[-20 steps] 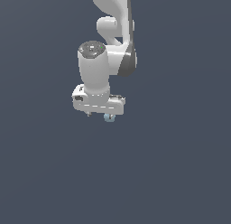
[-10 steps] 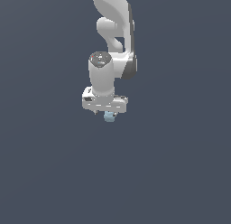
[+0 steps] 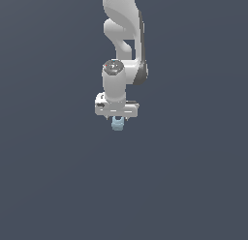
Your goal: Pick up the object and move it to a goal position.
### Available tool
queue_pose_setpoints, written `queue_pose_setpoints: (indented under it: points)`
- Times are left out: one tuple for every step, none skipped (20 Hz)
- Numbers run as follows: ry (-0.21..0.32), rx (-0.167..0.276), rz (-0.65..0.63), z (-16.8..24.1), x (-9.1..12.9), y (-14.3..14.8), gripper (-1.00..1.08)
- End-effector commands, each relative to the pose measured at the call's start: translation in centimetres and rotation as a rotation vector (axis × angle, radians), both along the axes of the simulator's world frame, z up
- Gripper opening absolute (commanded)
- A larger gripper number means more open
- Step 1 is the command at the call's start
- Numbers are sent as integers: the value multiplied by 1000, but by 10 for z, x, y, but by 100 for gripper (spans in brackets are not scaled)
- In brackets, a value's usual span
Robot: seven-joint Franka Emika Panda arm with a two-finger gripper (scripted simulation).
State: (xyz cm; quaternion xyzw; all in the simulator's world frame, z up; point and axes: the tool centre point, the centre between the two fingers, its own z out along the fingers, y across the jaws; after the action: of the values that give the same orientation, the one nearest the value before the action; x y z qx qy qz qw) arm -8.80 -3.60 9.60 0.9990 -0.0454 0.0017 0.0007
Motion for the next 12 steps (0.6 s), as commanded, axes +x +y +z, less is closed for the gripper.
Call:
queue_pose_setpoints:
  points:
    - [2, 1, 2, -4, -6, 2, 100]
    - [2, 1, 2, -5, -8, 2, 100]
    - [3, 1, 3, -6, -9, 2, 100]
    - [3, 1, 3, -6, -10, 2, 100]
    - [3, 1, 3, -6, -10, 2, 100]
    - [3, 1, 3, -6, -9, 2, 100]
    - [3, 1, 3, -6, -9, 2, 100]
    - [3, 1, 3, -7, -9, 2, 100]
    - [3, 1, 3, -9, -9, 2, 100]
    - [3, 1, 3, -11, -9, 2, 100]
    - [3, 1, 3, -13, -9, 2, 100]
    - [3, 1, 3, -17, -9, 2, 100]
